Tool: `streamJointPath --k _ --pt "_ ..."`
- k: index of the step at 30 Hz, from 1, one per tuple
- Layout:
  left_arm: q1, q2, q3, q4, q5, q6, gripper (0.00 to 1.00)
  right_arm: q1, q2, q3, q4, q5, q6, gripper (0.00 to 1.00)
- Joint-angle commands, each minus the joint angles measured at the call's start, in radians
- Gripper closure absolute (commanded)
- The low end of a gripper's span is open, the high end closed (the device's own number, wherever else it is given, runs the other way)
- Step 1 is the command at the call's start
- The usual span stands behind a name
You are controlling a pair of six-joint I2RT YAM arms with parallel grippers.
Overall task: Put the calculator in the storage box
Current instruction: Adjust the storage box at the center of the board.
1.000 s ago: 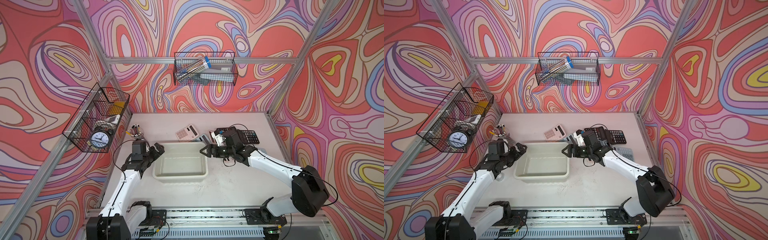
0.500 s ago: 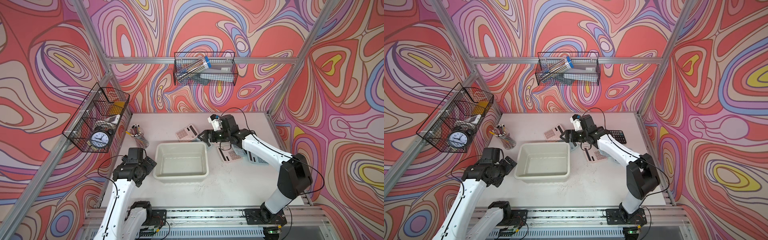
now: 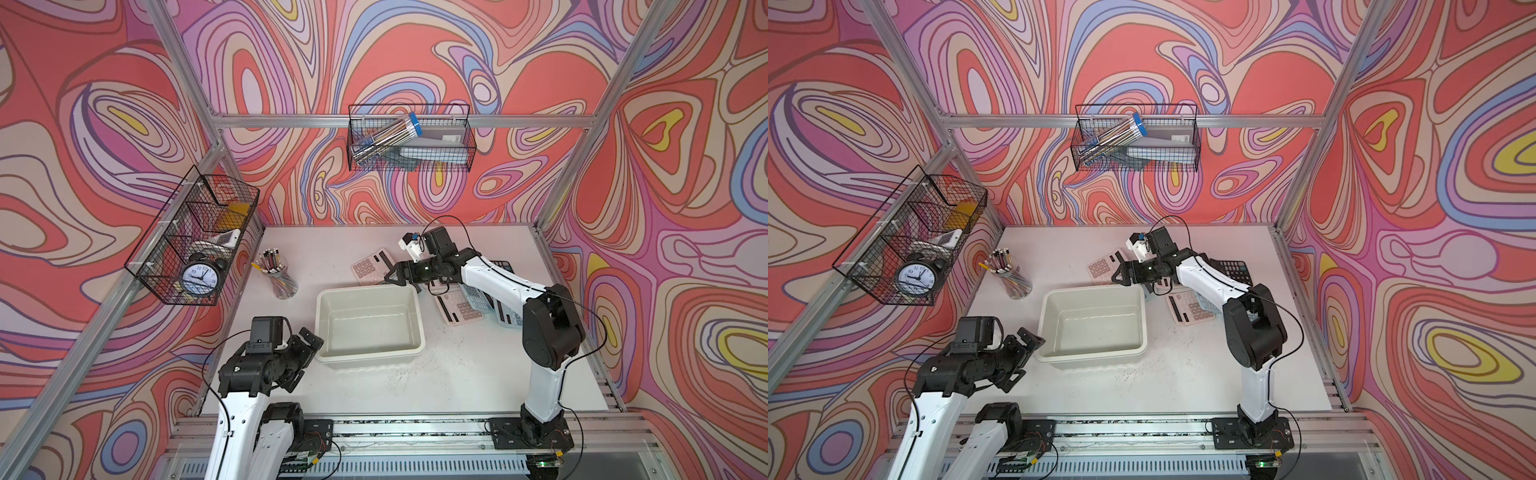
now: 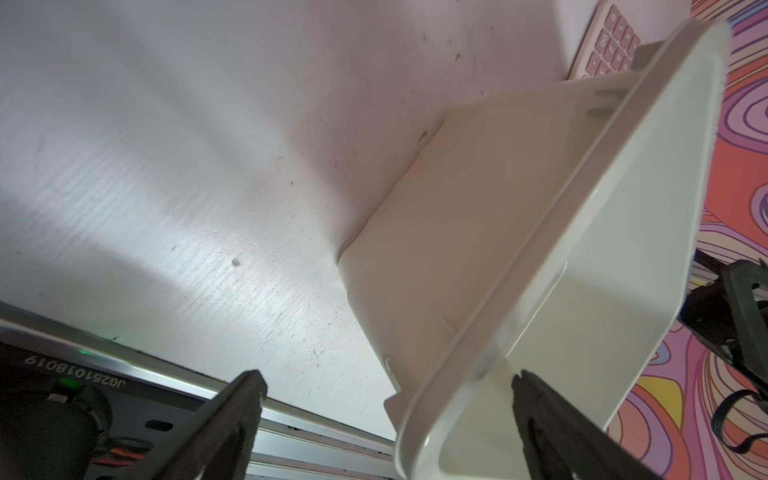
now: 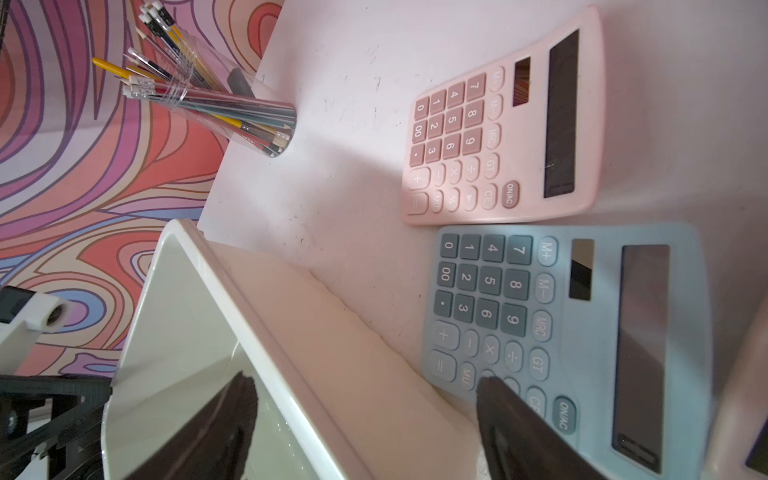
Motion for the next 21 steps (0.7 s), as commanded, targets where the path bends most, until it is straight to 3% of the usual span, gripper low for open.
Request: streamJointPath --k 1,11,21 --pt "-0.002 -0.001 -0.034 0.074 0.126 -0.039 0.01 -0.001 -0.014 -0.019 -0.003 -0.02 -0.018 0.16" --pt "-0.029 0.003 -0.108 0.29 0.195 -0.154 0.01 -0.001 -0.048 -0.072 0.015 -0.035 -0.013 0.16" --pt "-0.029 0.273 0.019 0.416 0.058 -0.106 0.01 -0.001 -0.148 -0.206 0.088 -0.081 0.025 0.16"
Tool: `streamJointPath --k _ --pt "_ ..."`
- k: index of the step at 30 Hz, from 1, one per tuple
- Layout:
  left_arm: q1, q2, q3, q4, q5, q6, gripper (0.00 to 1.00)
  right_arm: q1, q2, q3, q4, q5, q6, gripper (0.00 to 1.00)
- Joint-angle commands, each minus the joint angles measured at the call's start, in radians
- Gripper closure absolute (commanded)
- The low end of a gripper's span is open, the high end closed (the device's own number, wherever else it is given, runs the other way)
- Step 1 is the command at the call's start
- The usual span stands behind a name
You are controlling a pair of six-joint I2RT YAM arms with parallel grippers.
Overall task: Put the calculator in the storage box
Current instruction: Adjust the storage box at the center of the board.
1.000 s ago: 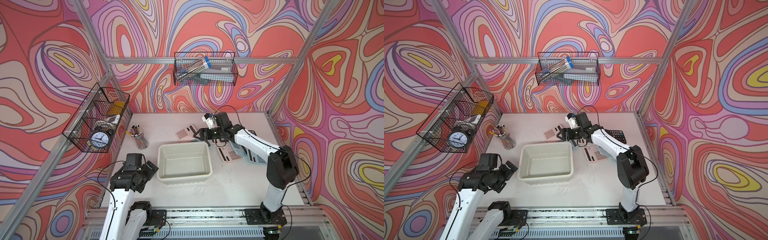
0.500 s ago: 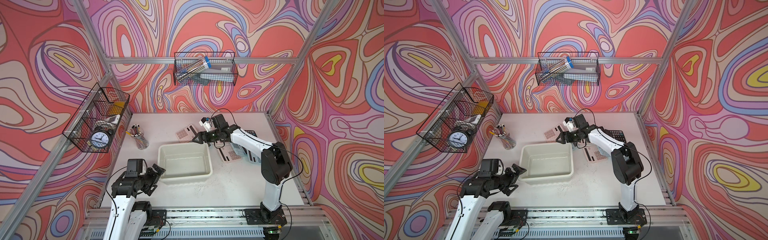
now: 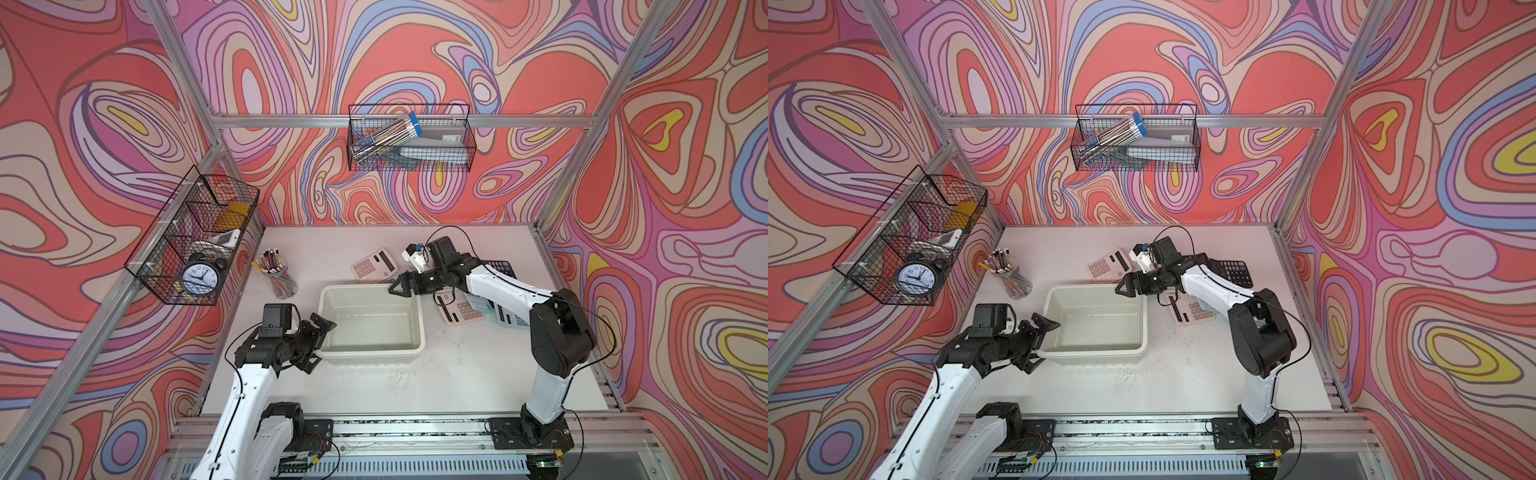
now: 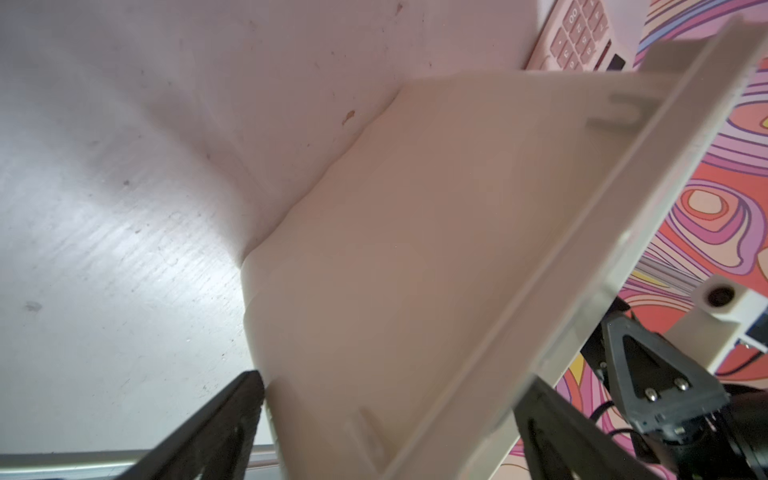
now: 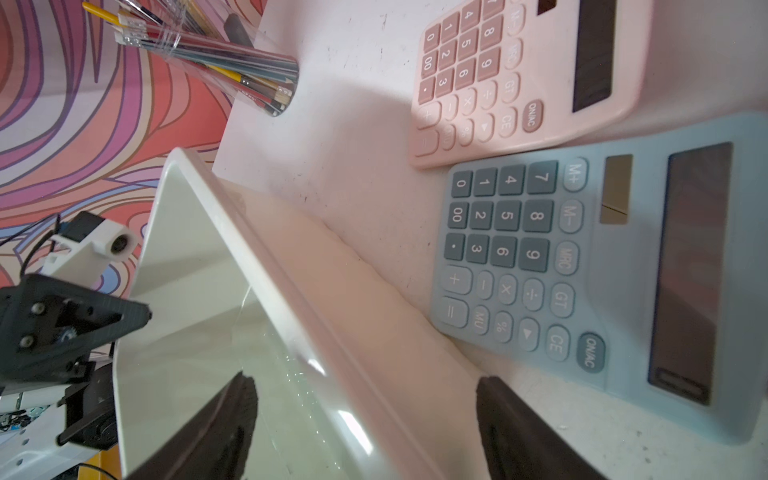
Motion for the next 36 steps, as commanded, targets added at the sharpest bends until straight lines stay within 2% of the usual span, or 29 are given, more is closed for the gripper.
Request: streamJointPath --k 1,7,12,17,20,27,31,34,36 --pt "-0.006 0.077 0.082 0.095 -0.08 0.028 0.01 -0.001 -0.053 -0.049 0.06 -0.045 0.024 0.16" --pt "-0.003 0.274 0.234 0.138 -0.155 0.07 0.01 0.016 -0.126 -0.153 0.139 -0.108 0.08 0.16" --pt "0.039 0.353 0.359 0.031 -0.23 0.143 0.01 0.024 -0.183 -0.209 0.11 -0.031 0.09 0.16" --pt "0.074 0.29 0.372 -0.097 -0.265 0.196 0.01 0.024 -0.212 -0.217 0.068 0.022 0.064 0.15" --pt "0.073 0.198 0.325 -0.151 -0.269 0.199 0.01 0.024 -0.187 -0.177 0.043 0.033 0.04 0.16" --pt "0.063 -0.054 0.143 -0.179 -0.158 0.141 0.01 0.027 -0.147 -0.163 0.107 -0.059 0.066 0.17" --pt "-0.024 -0.115 0.062 -0.117 -0.15 0.059 0.01 0.05 -0.136 -0.181 0.166 -0.103 0.101 0.17" --pt "-0.104 -0.077 0.046 -0.03 -0.158 0.008 0.01 0.082 -0.13 -0.187 0.199 -0.115 0.124 0.18" --pt "-0.124 -0.026 0.061 0.016 -0.161 0.005 0.01 0.101 -0.126 -0.193 0.223 -0.122 0.14 0.18"
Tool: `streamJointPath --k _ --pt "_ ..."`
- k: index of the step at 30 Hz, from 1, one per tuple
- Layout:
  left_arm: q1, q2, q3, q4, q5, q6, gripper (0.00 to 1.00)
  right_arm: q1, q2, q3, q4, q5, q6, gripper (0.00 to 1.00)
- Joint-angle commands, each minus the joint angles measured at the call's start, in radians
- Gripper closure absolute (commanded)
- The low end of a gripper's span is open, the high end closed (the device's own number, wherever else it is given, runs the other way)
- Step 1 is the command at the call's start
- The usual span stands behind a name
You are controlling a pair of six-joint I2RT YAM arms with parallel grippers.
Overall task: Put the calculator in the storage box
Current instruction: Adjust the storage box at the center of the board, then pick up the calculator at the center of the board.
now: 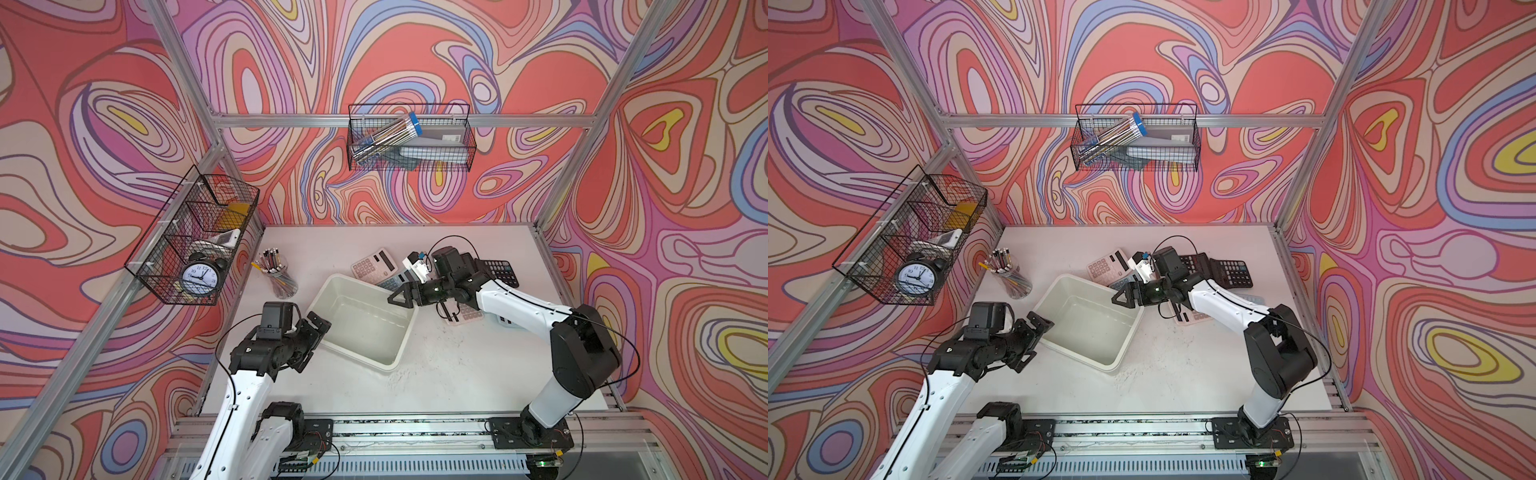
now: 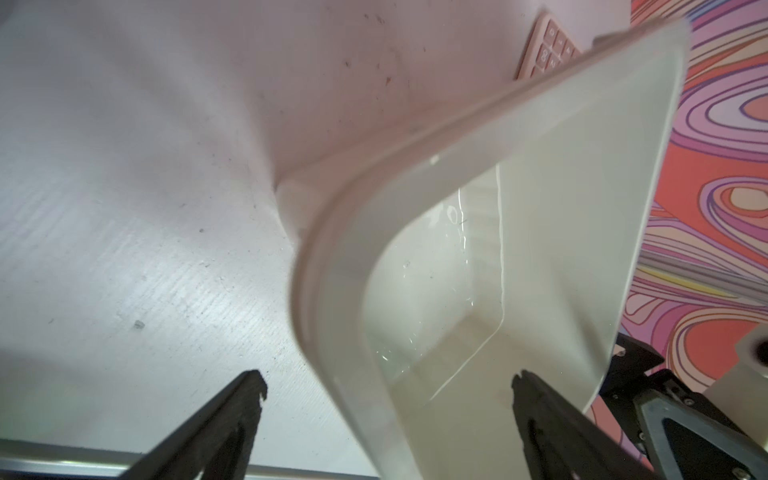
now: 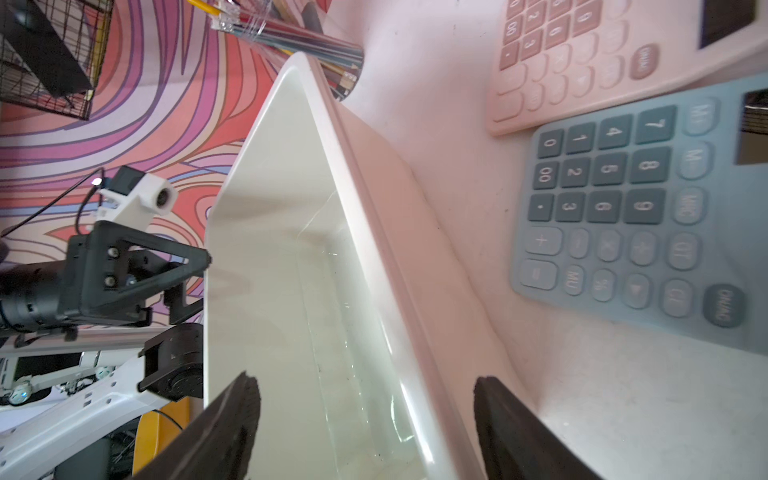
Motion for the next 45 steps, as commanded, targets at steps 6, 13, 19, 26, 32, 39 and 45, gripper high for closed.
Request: streamJointPath --k 6,13,19,26,32,39,45 --pt "-0.024 0.185 0.111 0.149 -0.121 0.006 0.01 0.076 0.046 -0.016 0.121 -0.062 0.068 0.18" --pt "0.045 0.366 0.245 0.146 -0.182 0.099 0.01 0.072 0.004 -0.008 0.044 0.085 0.028 0.19" --pt "0.13 0.421 0.269 0.202 -0.224 0.208 0.01 -0.055 -0.086 -0.008 -0.023 0.218 0.025 0.19" --pt "0.136 0.418 0.27 0.253 -0.161 0.296 0.01 -0.192 0.011 0.089 -0.134 0.267 -0.022 0.31" --pt "0.136 0.279 0.173 0.28 -0.148 0.322 0.01 -0.252 0.155 0.176 -0.183 0.276 -0.058 0.43" --pt "0.136 0.164 0.092 0.215 -0.172 0.293 0.01 -0.262 0.287 0.231 -0.2 0.211 -0.083 0.54" --pt "0.136 0.155 0.056 0.205 -0.144 0.279 0.01 -0.262 0.359 0.248 -0.17 0.138 -0.078 0.61"
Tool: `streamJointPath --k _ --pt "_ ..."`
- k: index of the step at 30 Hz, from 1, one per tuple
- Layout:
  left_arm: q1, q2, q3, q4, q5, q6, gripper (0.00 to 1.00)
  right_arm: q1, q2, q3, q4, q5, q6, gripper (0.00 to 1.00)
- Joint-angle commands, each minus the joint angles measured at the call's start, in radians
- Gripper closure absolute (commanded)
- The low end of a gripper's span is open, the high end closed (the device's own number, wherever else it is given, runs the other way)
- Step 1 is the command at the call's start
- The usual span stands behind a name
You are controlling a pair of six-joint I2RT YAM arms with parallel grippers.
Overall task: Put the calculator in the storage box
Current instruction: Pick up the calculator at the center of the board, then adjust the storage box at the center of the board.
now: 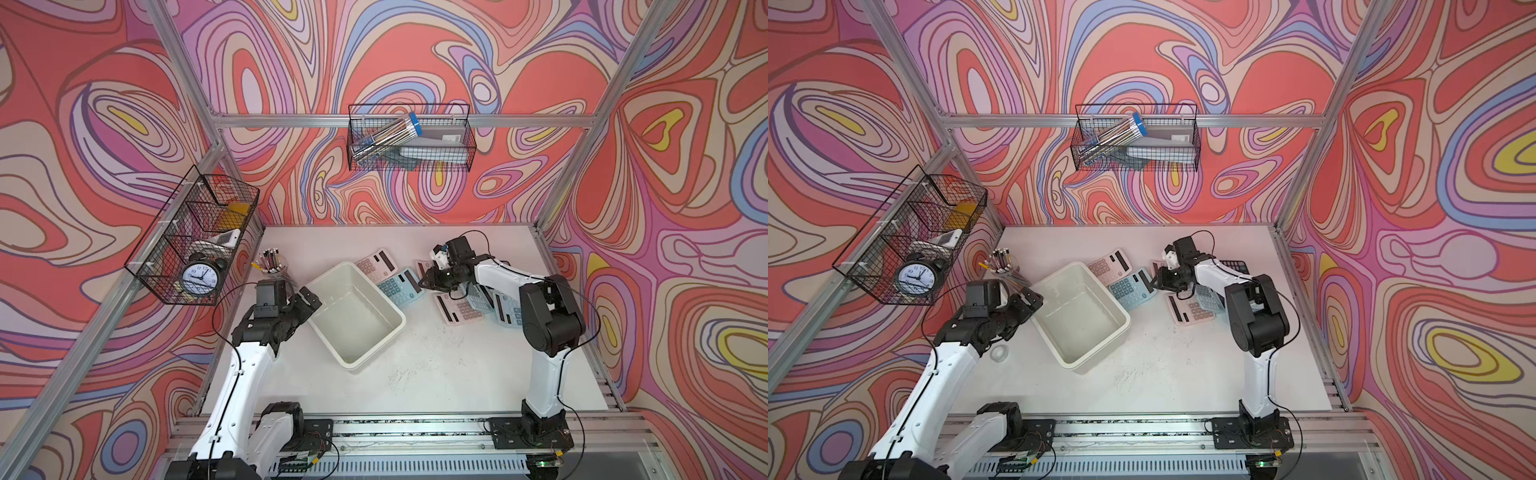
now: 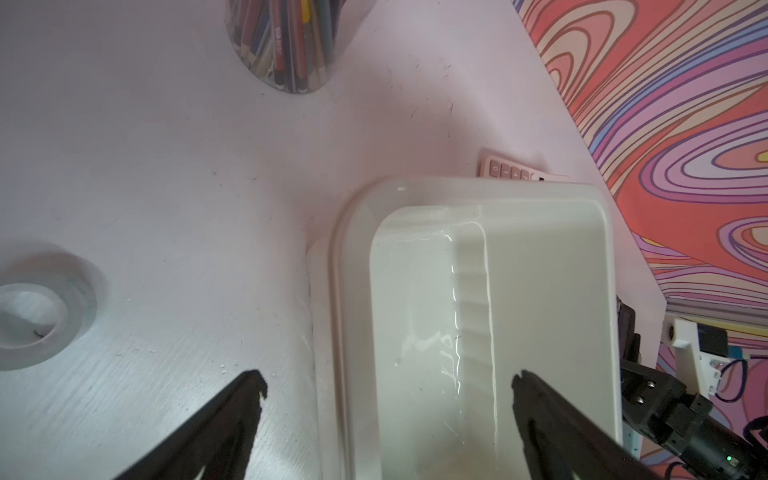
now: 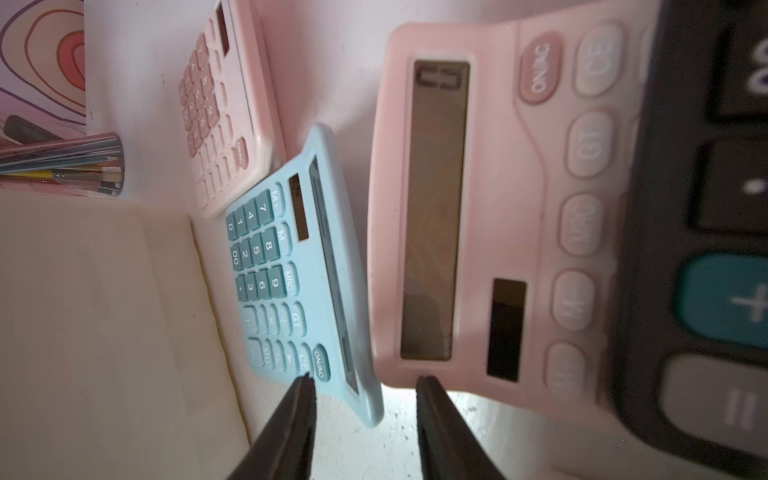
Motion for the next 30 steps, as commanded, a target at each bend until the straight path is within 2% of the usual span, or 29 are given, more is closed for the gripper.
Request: streamJointPath --k 1,6,14,22,26,30 --pt "0.002 -0.004 -0.012 -0.03 0.009 -0.002 0.01 -0.002 0.035 0.032 0.023 -0.067 -0.004 0.62" --pt "0.002 -0.002 -0.005 -0.036 -0.007 0.007 0.01 0.002 0.053 0.02 0.07 -0.129 0.017 0.66" --pt "0.002 0.036 0.022 -0.049 -0.035 0.021 0.01 0.012 0.071 0.008 0.079 -0.153 0.017 0.64" --pt "0.002 0.083 0.063 -0.068 -0.105 0.036 0.01 0.044 0.069 -0.005 0.08 -0.154 0.016 0.69" --pt "0.002 0.111 0.079 -0.047 -0.141 0.035 0.01 0.054 0.071 -0.013 0.081 -0.146 0.019 0.68" --pt "0.002 0.167 0.096 -0.004 -0.128 0.04 0.01 0.058 0.073 -0.021 0.086 -0.144 0.023 0.65"
